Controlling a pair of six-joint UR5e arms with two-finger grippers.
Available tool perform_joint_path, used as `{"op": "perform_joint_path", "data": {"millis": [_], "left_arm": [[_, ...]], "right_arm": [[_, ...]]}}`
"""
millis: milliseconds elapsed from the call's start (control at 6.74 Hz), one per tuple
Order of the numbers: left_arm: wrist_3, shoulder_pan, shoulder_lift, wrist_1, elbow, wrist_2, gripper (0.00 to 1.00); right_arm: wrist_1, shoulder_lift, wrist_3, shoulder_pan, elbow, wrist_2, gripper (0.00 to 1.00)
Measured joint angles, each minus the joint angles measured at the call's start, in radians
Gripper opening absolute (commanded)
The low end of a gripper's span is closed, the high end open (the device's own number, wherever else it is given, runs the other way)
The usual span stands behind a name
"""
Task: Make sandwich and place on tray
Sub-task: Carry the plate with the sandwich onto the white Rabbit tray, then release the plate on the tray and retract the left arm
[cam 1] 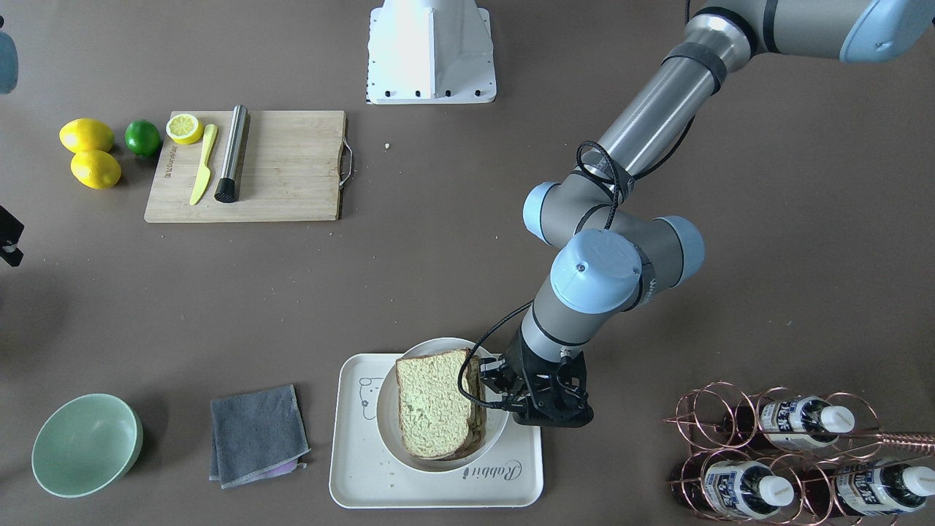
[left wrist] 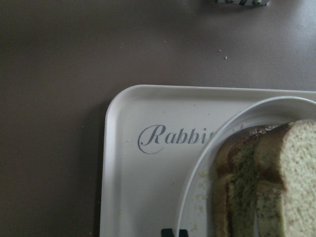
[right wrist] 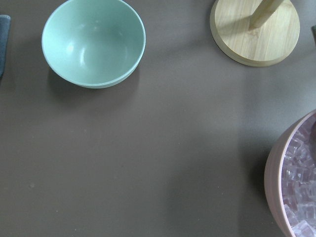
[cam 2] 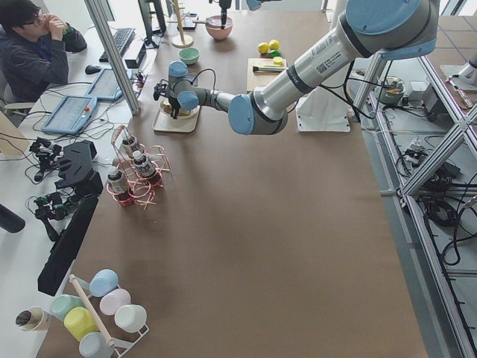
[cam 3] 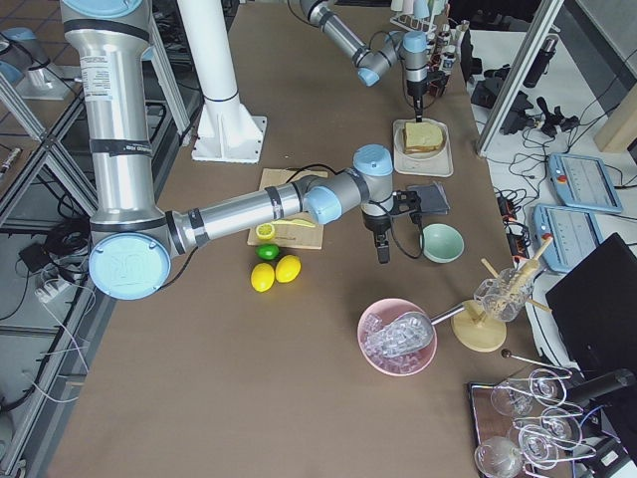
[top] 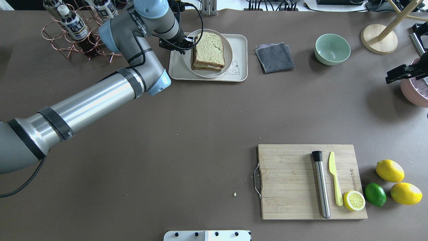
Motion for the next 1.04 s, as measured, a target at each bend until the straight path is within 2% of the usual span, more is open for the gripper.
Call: {"op": "perform_joint_path", "data": {"millis": [297, 594, 890, 1039], "left_arm": [[0.003, 0.022, -0.014, -0.011, -0.017, 0.054, 0.98], [0.002, 0.002, 0.044, -0.003, -0.137, 0.066, 0.98], [0.001, -0.024, 0.181, 0.135, -0.433, 0.033, 0.98], [0.006, -0.046, 0.269, 0.224, -0.601, -0.031, 0.98]], "right_arm": [[0.001, -0.004, -0.038, 0.006, -0.035, 0.001, 1.00], [0.000, -0.008, -0.060, 0.016, -0.060, 0.022, 1.00], [-0.008, -0.039, -0.133, 0.089, -0.064, 0.114, 1.00], [-0.010, -0.077, -0.212, 0.145, -0.065, 0.154, 1.00]]}}
